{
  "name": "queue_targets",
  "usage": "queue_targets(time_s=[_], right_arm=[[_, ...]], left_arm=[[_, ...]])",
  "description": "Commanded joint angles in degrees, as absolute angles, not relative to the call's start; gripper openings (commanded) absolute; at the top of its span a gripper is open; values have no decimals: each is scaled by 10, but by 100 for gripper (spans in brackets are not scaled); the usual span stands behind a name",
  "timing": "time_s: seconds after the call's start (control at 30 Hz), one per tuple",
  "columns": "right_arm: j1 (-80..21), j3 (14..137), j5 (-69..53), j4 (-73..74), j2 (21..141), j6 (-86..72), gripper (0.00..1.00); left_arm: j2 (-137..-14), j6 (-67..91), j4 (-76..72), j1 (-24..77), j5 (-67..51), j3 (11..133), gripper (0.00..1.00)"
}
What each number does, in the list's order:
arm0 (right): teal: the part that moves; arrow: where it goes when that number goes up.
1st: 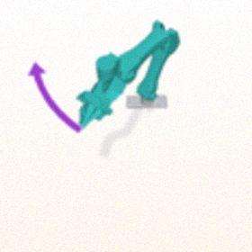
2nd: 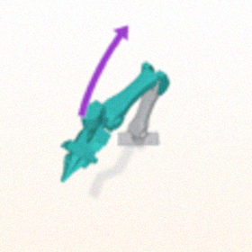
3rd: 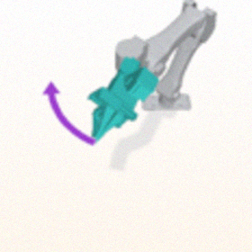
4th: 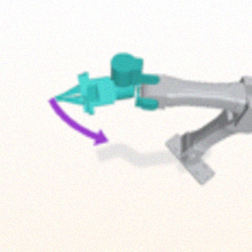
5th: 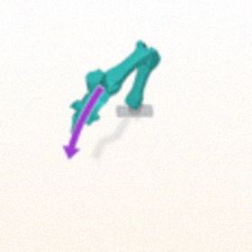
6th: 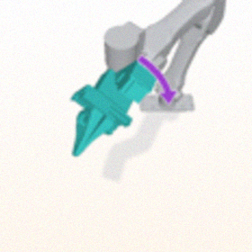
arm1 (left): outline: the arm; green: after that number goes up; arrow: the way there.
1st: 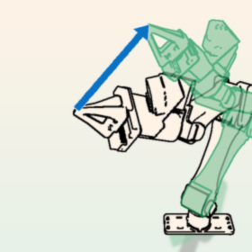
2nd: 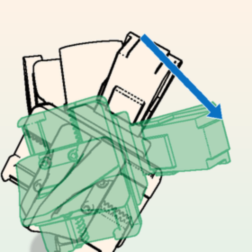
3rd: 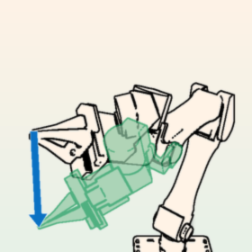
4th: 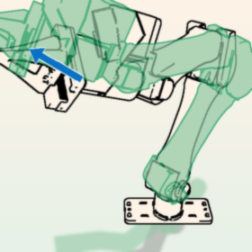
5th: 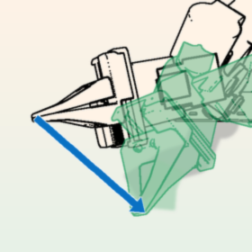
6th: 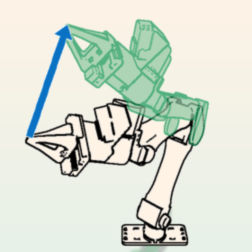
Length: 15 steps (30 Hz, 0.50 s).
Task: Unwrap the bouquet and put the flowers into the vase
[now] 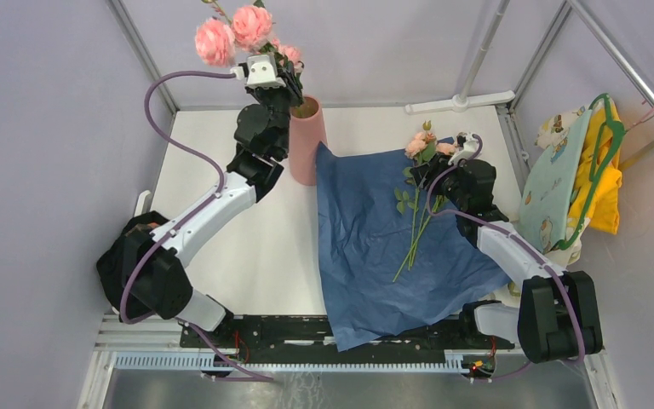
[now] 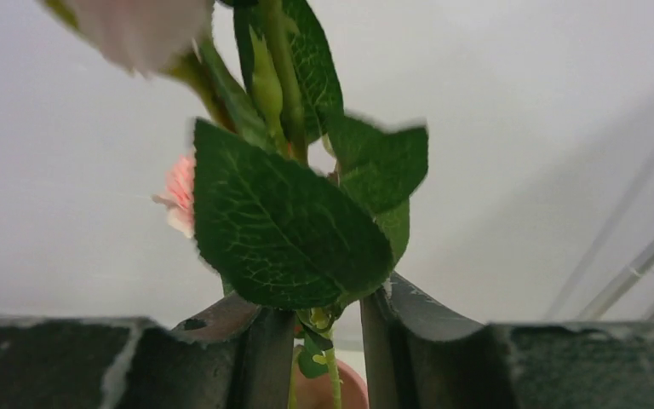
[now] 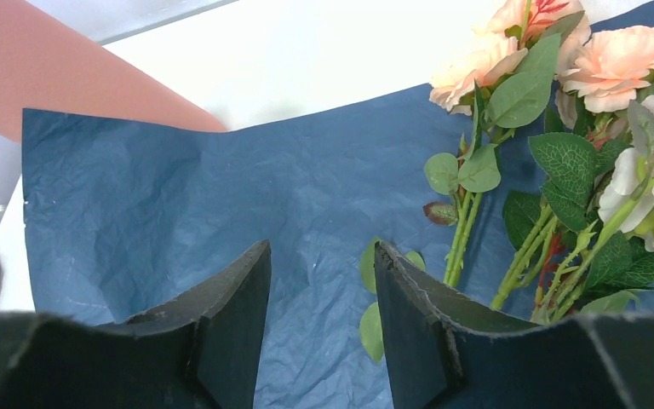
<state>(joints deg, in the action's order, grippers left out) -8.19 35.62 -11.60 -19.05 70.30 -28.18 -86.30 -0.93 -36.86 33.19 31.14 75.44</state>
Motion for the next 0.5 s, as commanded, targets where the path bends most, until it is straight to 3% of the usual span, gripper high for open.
queue_targets(time_s=[0.0, 0.33, 0.47], right_arm=[[-80, 352, -133, -226, 690, -295, 54], [-81, 348, -133, -224, 682, -296, 54], [-81, 348, -133, -225, 685, -296, 54]], left_arm=[[-861, 51, -282, 331, 265, 774, 41], [-893, 69, -221, 331, 242, 809, 53], [-907, 74, -154, 331, 243, 859, 64]])
